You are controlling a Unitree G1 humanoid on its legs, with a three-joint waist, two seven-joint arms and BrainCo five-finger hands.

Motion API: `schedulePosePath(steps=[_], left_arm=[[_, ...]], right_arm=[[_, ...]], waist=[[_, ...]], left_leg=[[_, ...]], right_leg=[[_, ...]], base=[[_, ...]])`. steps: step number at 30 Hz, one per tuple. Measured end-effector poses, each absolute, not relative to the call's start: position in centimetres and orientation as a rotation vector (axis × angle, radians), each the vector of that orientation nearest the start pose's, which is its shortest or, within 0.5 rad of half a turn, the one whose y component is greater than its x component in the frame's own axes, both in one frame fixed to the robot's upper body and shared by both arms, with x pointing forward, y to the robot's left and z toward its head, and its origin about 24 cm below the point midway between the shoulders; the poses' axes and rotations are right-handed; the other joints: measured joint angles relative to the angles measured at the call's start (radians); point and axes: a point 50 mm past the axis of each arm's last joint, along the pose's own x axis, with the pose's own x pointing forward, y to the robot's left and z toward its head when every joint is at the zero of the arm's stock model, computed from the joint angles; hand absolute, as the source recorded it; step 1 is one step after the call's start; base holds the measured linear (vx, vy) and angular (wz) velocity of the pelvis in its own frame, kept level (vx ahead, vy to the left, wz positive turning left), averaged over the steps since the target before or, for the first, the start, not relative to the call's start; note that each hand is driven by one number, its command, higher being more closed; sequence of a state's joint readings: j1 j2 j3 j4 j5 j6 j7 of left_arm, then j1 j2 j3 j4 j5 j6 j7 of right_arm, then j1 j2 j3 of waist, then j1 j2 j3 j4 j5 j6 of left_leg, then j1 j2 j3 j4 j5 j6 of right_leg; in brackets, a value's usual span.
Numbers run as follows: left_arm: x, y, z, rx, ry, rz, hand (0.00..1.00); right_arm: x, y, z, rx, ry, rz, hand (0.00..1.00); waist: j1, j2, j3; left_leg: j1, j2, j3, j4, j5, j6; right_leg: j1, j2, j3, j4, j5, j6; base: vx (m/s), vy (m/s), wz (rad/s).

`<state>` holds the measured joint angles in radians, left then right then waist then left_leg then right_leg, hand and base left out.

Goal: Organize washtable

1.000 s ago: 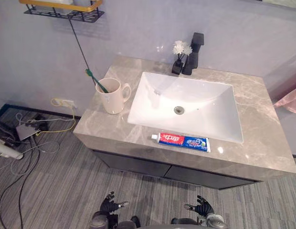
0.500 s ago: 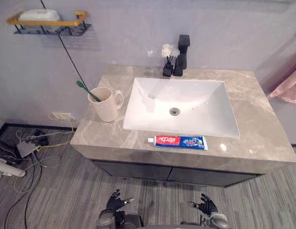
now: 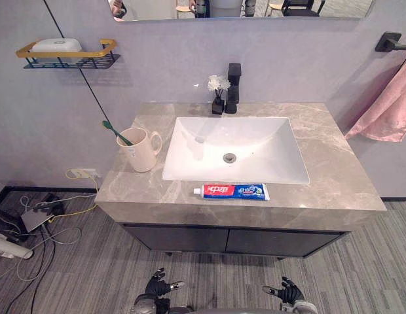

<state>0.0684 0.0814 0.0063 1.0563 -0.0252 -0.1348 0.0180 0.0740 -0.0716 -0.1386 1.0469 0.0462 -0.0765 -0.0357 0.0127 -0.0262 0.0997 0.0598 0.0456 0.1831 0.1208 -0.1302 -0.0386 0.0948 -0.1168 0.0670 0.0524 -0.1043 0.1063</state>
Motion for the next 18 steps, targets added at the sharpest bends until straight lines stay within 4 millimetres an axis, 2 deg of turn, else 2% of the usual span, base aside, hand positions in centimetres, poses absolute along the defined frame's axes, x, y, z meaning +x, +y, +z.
schedulePosePath(steps=[1,3,5,6,7,8,9,11,12,14,15,16,18], left_arm=[[11.0,18.5,-15.6,0.054,0.984,0.091,0.0],[11.2,18.6,-15.5,0.057,0.978,0.091,0.0],[11.3,18.5,-15.5,0.055,0.977,0.09,0.0],[11.4,18.5,-15.5,0.056,0.975,0.091,0.0],[11.5,18.7,-15.4,0.057,0.968,0.097,0.0],[11.5,18.6,-15.4,0.054,0.968,0.098,0.0],[11.6,18.8,-15.3,0.055,0.965,0.106,0.0],[11.4,19.1,-15.4,0.06,0.972,0.111,0.0],[11.4,19.1,-15.4,0.061,0.971,0.112,0.0],[11.4,19.1,-15.4,0.053,0.974,0.117,0.0],[11.1,18.7,-15.6,0.042,0.987,0.114,0.0],[11.0,18.4,-15.7,0.036,0.995,0.111,0.0],[11.0,18.2,-15.7,0.022,0.994,0.116,0.0]], right_arm=[[10.3,-19.9,-15.7,0.027,1.031,-0.24,0.0],[11.0,-19.8,-15.6,0.03,1.015,-0.236,0.0],[11.1,-19.8,-15.6,0.041,1.015,-0.234,0.0],[11.2,-19.7,-15.6,0.044,1.012,-0.228,0.0],[11.4,-19.3,-15.6,0.05,1.009,-0.218,0.0],[11.4,-19.1,-15.6,0.055,1.009,-0.214,0.0],[11.4,-18.5,-15.6,0.063,1.01,-0.202,0.0],[11.4,-18.5,-15.6,0.062,1.012,-0.201,0.0],[11.3,-18.9,-15.6,0.054,1.014,-0.206,0.0],[11.2,-19.3,-15.7,0.045,1.02,-0.214,0.0],[10.8,-19.7,-15.7,0.04,1.027,-0.223,0.0],[10.8,-19.8,-15.7,0.047,1.024,-0.233,0.0],[10.4,-19.9,-15.8,0.044,1.034,-0.24,0.0]], waist=[[0.002,-0.002,-0.001],[0.001,-0.006,0.003],[0.0,0.005,0.015],[0.001,0.008,0.014],[0.002,-0.006,0.023],[0.001,-0.006,0.028],[0.004,-0.013,0.029],[0.0,-0.019,0.025],[0.002,-0.017,0.022],[0.0,-0.006,0.0],[-0.005,0.022,0.001],[-0.006,0.032,-0.002],[-0.004,0.037,-0.002]], left_leg=[[-0.009,-0.002,-0.004,0.016,-0.014,0.001],[-0.047,-0.027,-0.036,0.095,-0.081,0.026],[-0.04,-0.019,-0.035,0.129,-0.096,0.04],[-0.03,-0.022,-0.033,0.131,-0.098,0.041],[-0.006,-0.028,-0.034,0.125,-0.107,0.055],[0.004,-0.028,-0.034,0.125,-0.112,0.059],[0.024,-0.028,-0.04,0.122,-0.126,0.065],[0.033,-0.032,-0.044,0.109,-0.13,0.062],[0.033,-0.039,-0.047,0.1,-0.133,0.057],[0.028,-0.037,-0.049,0.096,-0.133,0.055],[0.019,-0.026,-0.06,0.111,-0.134,0.052],[0.02,-0.023,-0.067,0.12,-0.135,0.049],[0.019,-0.001,-0.073,0.201,-0.158,0.006]], right_leg=[[-0.008,-0.001,0.005,0.011,-0.007,0.003],[-0.073,-0.014,0.029,0.139,-0.067,0.034],[-0.156,-0.007,0.031,0.353,-0.08,0.052],[-0.176,-0.009,0.027,0.411,-0.08,0.052],[-0.202,-0.02,0.011,0.501,-0.077,0.051],[-0.217,-0.024,0.003,0.535,-0.081,0.05],[-0.224,-0.021,-0.028,0.548,-0.109,0.018],[-0.222,0.0,-0.066,0.472,-0.112,-0.006],[-0.218,0.004,-0.096,0.402,-0.115,-0.035],[-0.182,0.011,-0.108,0.305,-0.122,-0.035],[-0.154,0.022,-0.122,0.257,-0.102,-0.037],[-0.134,0.026,-0.125,0.234,-0.095,-0.037],[-0.063,0.03,-0.14,0.175,-0.092,-0.037]], base=[[0.04,0.062,-0.23],[0.06,0.092,-0.24],[0.05,0.071,-0.03],[0.07,0.108,0.07],[0.05,0.08,0.08],[0.08,0.088,0.12],[0.05,0.04,0.11],[0.06,0.038,0.14],[0.07,0.014,0.07],[0.21,-0.004,-0.02],[0.29,-0.01,0.07],[0.22,-0.013,0.19],[0.22,-0.008,0.16]])
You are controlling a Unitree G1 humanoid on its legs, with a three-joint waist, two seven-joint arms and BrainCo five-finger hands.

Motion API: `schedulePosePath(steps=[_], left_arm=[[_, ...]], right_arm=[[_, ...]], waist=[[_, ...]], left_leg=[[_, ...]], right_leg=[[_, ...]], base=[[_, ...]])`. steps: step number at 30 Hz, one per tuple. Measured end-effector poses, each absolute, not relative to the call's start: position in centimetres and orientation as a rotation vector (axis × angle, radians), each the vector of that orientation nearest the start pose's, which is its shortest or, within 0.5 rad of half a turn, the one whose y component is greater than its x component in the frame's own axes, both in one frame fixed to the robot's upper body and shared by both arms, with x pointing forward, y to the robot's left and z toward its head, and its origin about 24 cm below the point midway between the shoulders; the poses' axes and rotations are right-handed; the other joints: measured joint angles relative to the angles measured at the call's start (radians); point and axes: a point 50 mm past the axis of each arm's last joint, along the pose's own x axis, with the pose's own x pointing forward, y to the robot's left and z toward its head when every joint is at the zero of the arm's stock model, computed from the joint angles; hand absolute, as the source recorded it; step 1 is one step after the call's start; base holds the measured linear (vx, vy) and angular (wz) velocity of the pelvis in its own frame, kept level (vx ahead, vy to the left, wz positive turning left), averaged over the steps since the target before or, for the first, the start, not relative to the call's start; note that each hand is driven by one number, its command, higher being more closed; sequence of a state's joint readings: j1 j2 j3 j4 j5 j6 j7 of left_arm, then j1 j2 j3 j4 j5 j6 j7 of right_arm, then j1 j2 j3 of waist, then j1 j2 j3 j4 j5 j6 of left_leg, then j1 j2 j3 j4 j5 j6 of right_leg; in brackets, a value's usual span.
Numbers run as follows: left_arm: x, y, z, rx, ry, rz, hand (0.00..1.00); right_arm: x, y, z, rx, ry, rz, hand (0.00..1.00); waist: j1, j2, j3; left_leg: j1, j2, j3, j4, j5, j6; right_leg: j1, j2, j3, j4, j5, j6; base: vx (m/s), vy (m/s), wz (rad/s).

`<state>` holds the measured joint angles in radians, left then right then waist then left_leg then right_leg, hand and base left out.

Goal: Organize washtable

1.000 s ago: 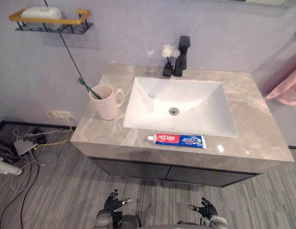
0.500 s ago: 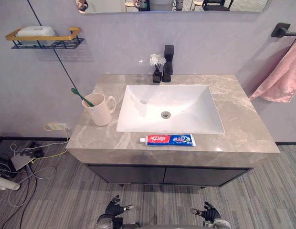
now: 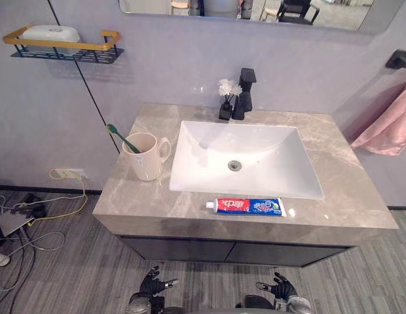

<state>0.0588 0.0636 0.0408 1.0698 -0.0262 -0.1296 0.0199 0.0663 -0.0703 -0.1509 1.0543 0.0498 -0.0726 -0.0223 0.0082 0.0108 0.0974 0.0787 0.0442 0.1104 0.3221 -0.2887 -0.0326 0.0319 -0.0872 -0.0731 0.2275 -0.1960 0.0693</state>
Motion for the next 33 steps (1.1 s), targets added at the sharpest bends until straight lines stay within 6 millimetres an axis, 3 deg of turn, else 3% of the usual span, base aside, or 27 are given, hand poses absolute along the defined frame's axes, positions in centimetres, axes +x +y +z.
schedulePosePath(steps=[3,4,5,7,8,9,12,24,28,33], left_arm=[[11.6,18.3,-15.4,0.016,0.969,0.126,0.0],[11.7,18.7,-15.3,0.005,0.961,0.153,0.0],[11.6,18.7,-15.4,0.003,0.968,0.156,0.0],[11.5,18.2,-15.5,-0.006,0.971,0.147,0.0],[11.2,18.1,-15.6,-0.005,0.981,0.146,0.0],[11.3,18.4,-15.5,0.015,0.981,0.136,0.0],[11.1,19.2,-15.6,0.049,0.999,0.13,0.0],[10.4,19.5,-15.8,0.062,1.026,0.126,0.0],[10.2,19.3,-15.9,0.057,1.031,0.124,0.0],[10.1,19.2,-15.9,0.053,1.033,0.124,0.0]], right_arm=[[10.2,-19.2,-15.9,0.061,1.035,-0.233,0.0],[10.9,-18.7,-15.7,0.073,1.015,-0.225,0.0],[11.0,-18.7,-15.7,0.074,1.008,-0.226,0.0],[11.0,-20.1,-15.5,0.083,1.001,-0.282,0.0],[10.7,-20.3,-15.6,0.08,1.019,-0.29,0.0],[10.6,-19.9,-15.7,0.085,1.028,-0.274,0.0],[10.2,-19.6,-15.9,0.098,1.036,-0.276,0.0],[9.2,-20.3,-16.1,0.078,1.069,-0.289,0.0],[8.5,-21.0,-16.2,0.045,1.088,-0.285,0.0],[7.9,-21.3,-16.2,0.018,1.104,-0.274,0.0]], waist=[[0.009,-0.008,0.0],[0.015,-0.031,0.011],[0.011,-0.027,0.012],[0.007,0.007,0.014],[0.01,0.005,0.007],[0.007,-0.014,0.004],[0.005,-0.037,-0.006],[0.004,-0.038,-0.007],[0.003,-0.042,-0.005],[0.003,-0.038,-0.009]], left_leg=[[-0.093,0.046,0.013,0.289,0.005,-0.049],[-0.164,0.061,0.035,0.384,-0.018,-0.047],[-0.176,0.065,0.034,0.356,-0.036,-0.034],[-0.181,0.079,0.023,0.148,0.007,-0.031],[-0.137,0.055,0.031,0.085,0.022,-0.012],[-0.112,0.029,0.039,0.035,0.045,-0.003],[-0.081,0.005,0.053,-0.014,0.057,0.006],[0.047,-0.013,0.042,-0.26,0.201,-0.008],[0.096,-0.02,0.031,-0.395,0.287,-0.017],[0.103,-0.028,0.026,-0.419,0.294,-0.014]], right_leg=[[0.084,0.014,-0.013,-0.057,0.015,-0.022],[0.103,-0.003,-0.006,-0.073,0.015,-0.022],[0.105,-0.005,-0.005,-0.075,0.015,-0.022],[0.104,0.001,0.004,-0.074,0.016,-0.018],[0.102,-0.01,0.02,-0.088,0.024,0.001],[0.101,-0.028,0.031,-0.098,0.032,0.002],[0.113,-0.049,0.053,-0.115,0.037,0.008],[0.138,-0.038,0.062,-0.148,0.054,0.005],[0.126,-0.033,0.064,-0.165,0.058,0.015],[0.119,-0.037,0.079,-0.168,0.063,0.025]], base=[[0.19,-0.029,0.05],[0.13,0.014,-0.08],[0.14,0.068,-0.16],[0.09,0.104,-0.15],[0.08,0.147,-0.14],[0.1,0.167,-0.1],[0.06,0.096,-0.08],[-0.06,-0.038,-0.04],[-0.16,-0.055,-0.03],[-0.11,0.0,-0.07]])
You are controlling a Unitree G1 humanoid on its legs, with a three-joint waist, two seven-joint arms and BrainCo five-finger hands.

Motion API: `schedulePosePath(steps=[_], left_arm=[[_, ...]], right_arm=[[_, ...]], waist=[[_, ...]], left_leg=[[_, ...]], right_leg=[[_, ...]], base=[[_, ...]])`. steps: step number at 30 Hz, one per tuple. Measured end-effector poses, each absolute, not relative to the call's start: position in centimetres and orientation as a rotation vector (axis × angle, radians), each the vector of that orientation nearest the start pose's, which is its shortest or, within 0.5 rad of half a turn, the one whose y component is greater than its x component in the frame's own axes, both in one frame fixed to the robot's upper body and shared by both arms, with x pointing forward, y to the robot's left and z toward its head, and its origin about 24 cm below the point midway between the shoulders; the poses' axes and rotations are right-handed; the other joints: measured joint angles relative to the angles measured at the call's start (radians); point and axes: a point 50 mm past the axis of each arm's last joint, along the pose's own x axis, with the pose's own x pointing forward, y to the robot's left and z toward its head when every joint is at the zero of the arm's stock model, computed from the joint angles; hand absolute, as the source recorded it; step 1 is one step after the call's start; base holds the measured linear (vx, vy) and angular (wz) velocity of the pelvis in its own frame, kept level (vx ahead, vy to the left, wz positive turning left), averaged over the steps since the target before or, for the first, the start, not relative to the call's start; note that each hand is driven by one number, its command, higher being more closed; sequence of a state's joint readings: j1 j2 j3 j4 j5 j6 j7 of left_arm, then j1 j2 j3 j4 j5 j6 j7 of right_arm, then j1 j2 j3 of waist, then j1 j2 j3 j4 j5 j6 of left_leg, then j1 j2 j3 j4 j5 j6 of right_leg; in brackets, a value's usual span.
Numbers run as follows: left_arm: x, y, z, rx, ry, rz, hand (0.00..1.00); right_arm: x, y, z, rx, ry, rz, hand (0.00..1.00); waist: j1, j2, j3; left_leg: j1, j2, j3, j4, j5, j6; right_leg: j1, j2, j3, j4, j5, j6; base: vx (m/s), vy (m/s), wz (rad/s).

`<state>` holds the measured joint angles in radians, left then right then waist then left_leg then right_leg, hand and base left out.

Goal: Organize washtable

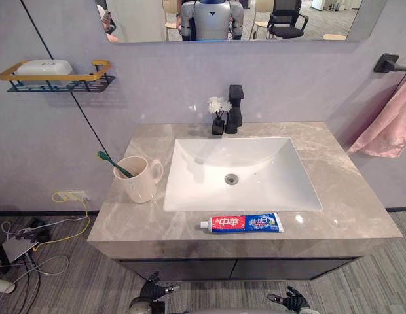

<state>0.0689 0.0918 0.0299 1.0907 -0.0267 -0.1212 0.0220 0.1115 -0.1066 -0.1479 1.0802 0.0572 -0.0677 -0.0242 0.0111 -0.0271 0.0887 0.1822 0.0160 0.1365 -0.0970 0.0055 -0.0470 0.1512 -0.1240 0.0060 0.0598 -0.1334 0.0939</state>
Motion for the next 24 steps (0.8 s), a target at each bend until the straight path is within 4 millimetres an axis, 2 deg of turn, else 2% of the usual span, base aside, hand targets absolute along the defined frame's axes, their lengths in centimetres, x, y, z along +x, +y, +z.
schedulePosePath(steps=[2,3,9,18,24], left_arm=[[10.1,19.2,-15.9,0.053,1.032,0.125,0.0],[9.8,19.3,-16.0,0.054,1.04,0.13,0.0],[9.8,19.3,-16.0,0.054,1.04,0.13,0.0],[10.1,19.1,-15.9,0.082,1.03,0.094,0.0],[10.3,19.1,-15.9,0.086,1.022,0.096,0.0]], right_arm=[[7.8,-21.3,-16.2,0.014,1.107,-0.272,0.0],[7.6,-21.2,-16.3,0.01,1.112,-0.266,0.0],[7.5,-21.2,-16.3,0.01,1.114,-0.267,0.0],[5.7,-21.8,-16.6,0.066,1.156,-0.35,0.0],[5.8,-22.2,-16.5,0.085,1.139,-0.392,0.0]], waist=[[0.0,0.0,-0.001],[0.0,-0.009,-0.029],[0.0,-0.01,-0.029],[0.001,-0.012,-0.023],[0.001,-0.003,-0.016]], left_leg=[[-0.003,-0.001,0.0,-0.004,-0.001,0.001],[0.005,-0.015,-0.056,0.003,0.0,0.013],[0.004,-0.015,-0.058,0.003,0.0,0.013],[-0.033,-0.027,-0.109,0.01,0.011,0.017],[-0.051,-0.029,-0.111,0.01,0.007,0.013]], right_leg=[[0.0,-0.003,0.007,-0.011,0.003,0.002],[0.002,-0.003,0.022,-0.01,0.01,0.012],[0.002,-0.004,0.02,-0.01,0.01,0.012],[-0.004,-0.017,-0.036,-0.015,0.011,0.014],[-0.017,-0.019,-0.04,-0.024,0.013,0.017]], base=[[-0.04,0.01,-0.06],[0.0,0.0,0.0],[0.0,0.0,0.01],[-0.03,-0.016,0.17],[-0.02,-0.008,0.02]])
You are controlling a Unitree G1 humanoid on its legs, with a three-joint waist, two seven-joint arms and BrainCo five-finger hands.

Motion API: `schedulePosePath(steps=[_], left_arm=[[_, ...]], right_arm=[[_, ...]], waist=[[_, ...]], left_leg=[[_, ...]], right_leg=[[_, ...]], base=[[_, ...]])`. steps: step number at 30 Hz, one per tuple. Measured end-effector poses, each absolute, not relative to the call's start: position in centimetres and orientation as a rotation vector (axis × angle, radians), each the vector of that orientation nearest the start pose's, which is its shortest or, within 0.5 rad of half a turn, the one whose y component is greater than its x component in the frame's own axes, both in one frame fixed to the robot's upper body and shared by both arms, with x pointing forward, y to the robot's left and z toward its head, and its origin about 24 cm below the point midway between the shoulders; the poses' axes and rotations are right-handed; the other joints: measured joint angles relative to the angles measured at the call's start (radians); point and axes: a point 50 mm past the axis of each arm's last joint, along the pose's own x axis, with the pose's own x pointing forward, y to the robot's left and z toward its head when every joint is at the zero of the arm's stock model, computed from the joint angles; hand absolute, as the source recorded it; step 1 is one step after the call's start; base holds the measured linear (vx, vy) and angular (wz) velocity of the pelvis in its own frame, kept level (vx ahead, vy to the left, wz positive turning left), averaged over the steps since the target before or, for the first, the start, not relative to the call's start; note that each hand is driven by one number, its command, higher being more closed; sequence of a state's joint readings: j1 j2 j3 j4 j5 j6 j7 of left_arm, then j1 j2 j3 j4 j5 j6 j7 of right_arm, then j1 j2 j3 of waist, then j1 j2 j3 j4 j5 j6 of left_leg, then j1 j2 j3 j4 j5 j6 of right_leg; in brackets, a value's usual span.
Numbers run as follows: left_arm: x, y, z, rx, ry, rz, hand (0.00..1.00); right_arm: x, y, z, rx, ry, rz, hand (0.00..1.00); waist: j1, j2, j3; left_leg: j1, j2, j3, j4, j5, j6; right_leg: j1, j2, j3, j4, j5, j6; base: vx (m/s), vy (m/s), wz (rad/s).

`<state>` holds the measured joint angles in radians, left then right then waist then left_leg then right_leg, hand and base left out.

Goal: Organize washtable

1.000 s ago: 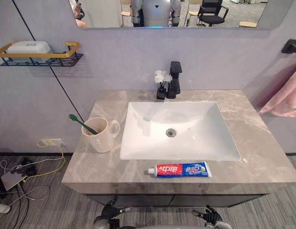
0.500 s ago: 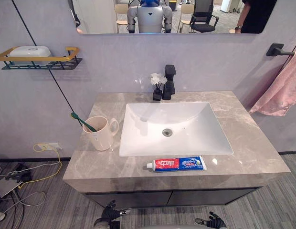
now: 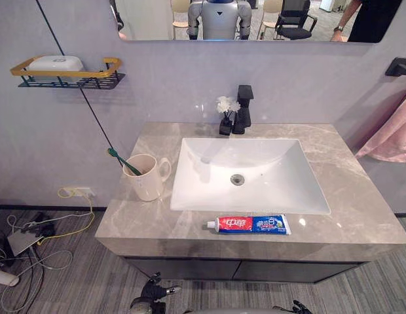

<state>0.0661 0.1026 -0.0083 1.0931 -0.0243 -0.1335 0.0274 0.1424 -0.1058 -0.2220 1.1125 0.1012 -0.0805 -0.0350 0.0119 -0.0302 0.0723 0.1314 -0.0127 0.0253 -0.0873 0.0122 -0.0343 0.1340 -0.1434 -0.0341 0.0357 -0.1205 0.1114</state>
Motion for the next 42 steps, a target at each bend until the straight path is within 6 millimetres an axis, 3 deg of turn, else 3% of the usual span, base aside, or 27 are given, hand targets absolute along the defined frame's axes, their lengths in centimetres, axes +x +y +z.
schedulePosePath(steps=[4,7,10,15,20,22,24,27,30,35,37,42], left_arm=[[10.4,19.6,-15.7,0.098,1.013,0.104,0.0],[10.2,21.2,-15.5,0.118,1.013,0.146,0.0],[9.8,23.7,-15.1,0.131,1.011,0.237,0.0],[10.3,29.1,-12.9,0.198,0.927,0.409,0.0],[13.6,33.4,-8.0,0.266,0.671,0.543,0.0],[16.3,34.4,-3.9,0.308,0.452,0.601,0.0],[17.8,34.6,-0.5,0.374,0.295,0.625,0.0],[19.2,33.7,5.9,0.528,0.007,0.675,0.0],[19.5,31.9,9.8,0.636,-0.181,0.699,0.0],[18.9,27.9,13.9,0.748,-0.403,0.657,0.0],[18.6,25.2,15.6,0.773,-0.532,0.573,0.0],[18.4,21.0,17.4,0.753,-0.703,0.407,0.0]], right_arm=[[6.0,-22.4,-16.4,0.085,1.123,-0.415,0.0],[6.8,-23.0,-16.1,0.07,1.093,-0.414,0.0],[8.4,-24.5,-15.2,0.029,1.022,-0.419,0.0],[8.6,-25.7,-14.8,-0.025,1.016,-0.411,0.0],[7.8,-25.9,-14.9,-0.034,1.033,-0.411,0.0],[7.5,-25.9,-14.8,-0.041,1.027,-0.41,0.0],[7.0,-25.8,-14.9,-0.038,1.036,-0.413,0.0],[6.7,-25.4,-15.1,-0.021,1.041,-0.418,0.0],[6.4,-25.2,-15.2,-0.011,1.047,-0.417,0.0],[5.8,-24.6,-15.5,0.03,1.063,-0.42,0.0],[5.4,-24.3,-15.6,0.04,1.074,-0.413,0.0],[4.5,-23.8,-15.9,0.05,1.107,-0.391,0.0]], waist=[[0.0,-0.001,0.001],[0.001,0.002,0.004],[0.001,0.018,0.013],[0.005,0.02,0.013],[0.01,0.019,0.013],[0.032,0.019,0.013],[0.035,0.019,0.013],[0.056,0.025,0.013],[0.062,0.034,0.011],[0.064,0.047,0.005],[0.06,0.046,0.005],[0.057,0.043,0.004]], left_leg=[[-0.026,-0.003,-0.03,0.02,0.003,0.006],[-0.033,-0.003,-0.051,0.03,0.002,0.005],[-0.033,-0.003,-0.058,0.034,0.002,0.005],[-0.036,-0.002,-0.081,0.035,0.002,0.004],[-0.054,-0.005,-0.105,0.042,0.003,0.003],[-0.066,-0.007,-0.114,0.053,0.003,0.003],[-0.068,-0.009,-0.133,0.054,0.003,0.003],[-0.055,-0.012,-0.146,0.055,0.003,0.003],[-0.048,-0.015,-0.159,0.06,0.003,0.003],[-0.047,-0.013,-0.162,0.07,0.001,0.0],[-0.046,-0.007,-0.161,0.071,0.0,-0.001],[-0.044,-0.007,-0.161,0.078,0.001,0.0]], right_leg=[[0.002,-0.001,-0.029,-0.004,0.0,0.001],[0.011,0.0,-0.051,-0.004,-0.001,0.0],[0.016,-0.001,-0.058,-0.003,-0.001,0.0],[0.019,0.0,-0.083,0.005,-0.013,-0.009],[0.019,-0.001,-0.108,0.001,-0.014,-0.01],[0.021,-0.001,-0.119,-0.004,-0.014,-0.01],[0.032,0.0,-0.136,-0.006,-0.014,-0.01],[0.057,0.0,-0.155,-0.015,-0.014,-0.01],[0.075,-0.001,-0.162,-0.018,-0.014,-0.011],[0.074,0.001,-0.16,-0.004,-0.018,-0.016],[0.074,0.002,-0.158,-0.002,-0.018,-0.016],[0.076,0.002,-0.158,0.001,-0.018,-0.016]], base=[[0.02,-0.036,0.23],[0.0,-0.039,0.18],[-0.04,-0.018,0.08],[-0.05,-0.022,0.13],[-0.01,-0.019,0.15],[0.02,-0.02,0.14],[0.02,-0.022,0.25],[0.03,-0.029,0.16],[-0.01,-0.013,0.13],[-0.06,-0.002,0.02],[-0.06,-0.008,-0.01],[-0.04,-0.002,-0.01]])
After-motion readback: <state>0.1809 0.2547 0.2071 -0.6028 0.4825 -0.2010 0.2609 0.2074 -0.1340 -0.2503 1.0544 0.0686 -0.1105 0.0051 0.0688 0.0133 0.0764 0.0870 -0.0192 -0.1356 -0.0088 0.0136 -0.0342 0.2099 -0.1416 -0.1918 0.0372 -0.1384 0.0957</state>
